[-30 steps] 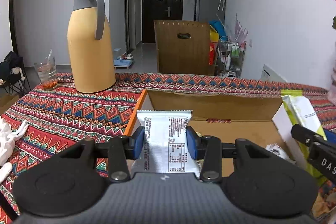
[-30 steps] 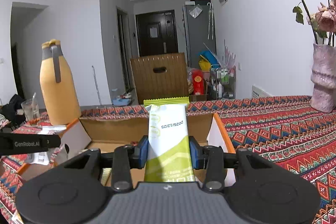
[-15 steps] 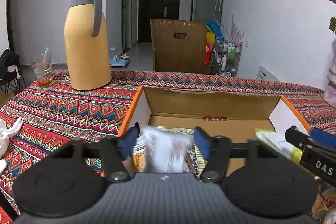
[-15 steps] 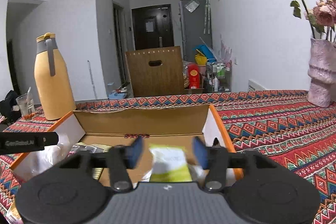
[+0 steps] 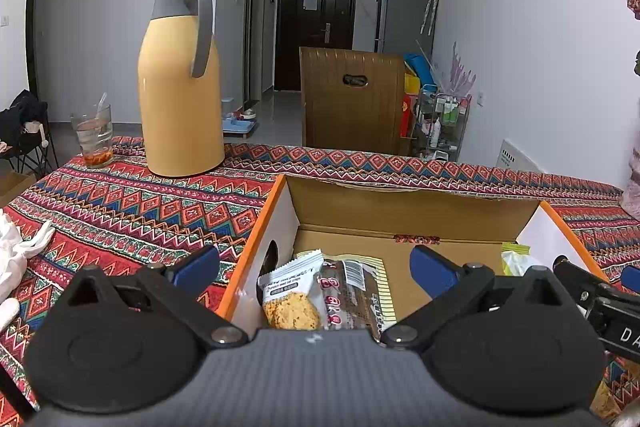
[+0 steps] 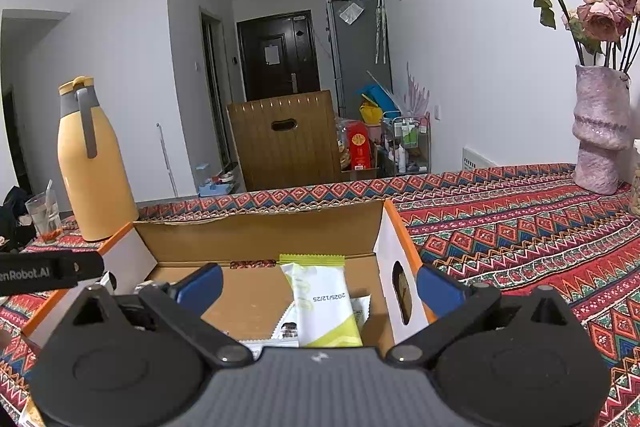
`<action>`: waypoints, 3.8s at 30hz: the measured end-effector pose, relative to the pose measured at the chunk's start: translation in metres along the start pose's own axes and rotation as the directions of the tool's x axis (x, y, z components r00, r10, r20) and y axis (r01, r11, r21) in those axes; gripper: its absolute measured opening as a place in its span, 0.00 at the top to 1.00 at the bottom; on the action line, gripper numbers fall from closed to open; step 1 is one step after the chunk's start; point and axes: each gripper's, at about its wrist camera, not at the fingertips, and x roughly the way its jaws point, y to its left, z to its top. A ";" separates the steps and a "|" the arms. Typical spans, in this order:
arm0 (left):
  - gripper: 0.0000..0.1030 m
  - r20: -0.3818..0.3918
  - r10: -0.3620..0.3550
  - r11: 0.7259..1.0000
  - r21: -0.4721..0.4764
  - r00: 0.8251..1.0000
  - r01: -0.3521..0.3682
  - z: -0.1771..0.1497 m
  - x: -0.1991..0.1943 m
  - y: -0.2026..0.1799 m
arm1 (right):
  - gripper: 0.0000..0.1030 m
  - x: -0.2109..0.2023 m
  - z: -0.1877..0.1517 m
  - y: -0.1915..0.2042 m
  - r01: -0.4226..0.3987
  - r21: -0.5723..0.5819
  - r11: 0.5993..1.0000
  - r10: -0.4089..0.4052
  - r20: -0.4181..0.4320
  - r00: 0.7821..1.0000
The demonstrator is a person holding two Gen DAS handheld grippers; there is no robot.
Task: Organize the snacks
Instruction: 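Open both grippers over the box to drop the green bar and white packet, then move both grippers back to the snack pile beside the box, then grasp a cracker packet with the right gripper while the left grasps a red-orange chip bag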
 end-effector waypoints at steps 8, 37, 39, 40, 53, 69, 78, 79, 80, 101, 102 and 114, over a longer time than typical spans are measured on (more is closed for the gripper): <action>0.00 0.023 -0.012 1.000 -0.003 1.000 0.012 0.007 -0.017 0.001 | 0.00 -0.012 0.009 0.000 0.009 0.012 1.000 -0.009 0.015 1.000; 0.00 -0.032 -0.045 0.999 0.007 0.998 0.046 -0.035 -0.104 0.046 | 0.00 -0.116 -0.036 -0.012 -0.015 -0.011 1.000 0.015 -0.020 1.000; 0.00 -0.041 -0.048 0.999 0.006 0.998 0.048 -0.042 -0.109 0.051 | 0.00 -0.121 -0.044 -0.013 -0.015 -0.017 1.000 0.015 -0.034 0.999; 0.00 -0.045 -0.049 0.999 0.006 0.998 0.049 -0.046 -0.110 0.052 | 0.00 -0.123 -0.047 -0.013 -0.015 -0.019 1.000 0.015 -0.040 0.999; 0.00 -0.130 -0.040 0.999 0.010 0.991 0.041 -0.100 -0.121 0.075 | 0.00 -0.155 -0.094 -0.014 -0.022 -0.047 0.999 0.015 -0.146 0.989; 0.00 -0.143 -0.053 0.999 0.000 0.988 0.054 -0.111 -0.134 0.080 | 0.32 -0.162 -0.126 0.029 -0.068 -0.101 0.993 0.037 -0.278 0.960; 0.00 -0.131 -0.071 0.997 -0.010 0.989 0.070 -0.111 -0.145 0.080 | 0.62 -0.176 -0.128 0.021 -0.061 -0.105 0.993 0.032 -0.263 0.964; 0.00 -0.126 -0.077 0.997 -0.008 0.989 0.076 -0.110 -0.148 0.078 | 0.62 -0.179 -0.127 0.019 -0.057 -0.098 0.993 0.031 -0.253 0.967; 0.00 -0.121 -0.083 0.997 -0.004 0.989 0.083 -0.110 -0.150 0.076 | 0.62 -0.182 -0.125 0.016 -0.052 -0.090 0.995 0.029 -0.239 0.971; 0.00 -0.193 -0.145 0.943 0.270 0.970 0.195 -0.137 -0.150 -0.043 | 0.62 -0.209 -0.126 -0.055 -0.007 0.062 0.998 0.014 -0.121 0.993; 0.00 -0.195 -0.134 0.942 0.279 0.972 0.186 -0.139 -0.147 -0.047 | 0.62 -0.208 -0.127 -0.057 -0.009 0.067 0.998 0.017 -0.120 0.993; 0.31 -0.229 -0.109 0.935 0.308 0.967 0.178 -0.144 -0.125 -0.065 | 0.61 -0.205 -0.133 -0.065 -0.034 0.094 0.995 0.046 -0.124 0.991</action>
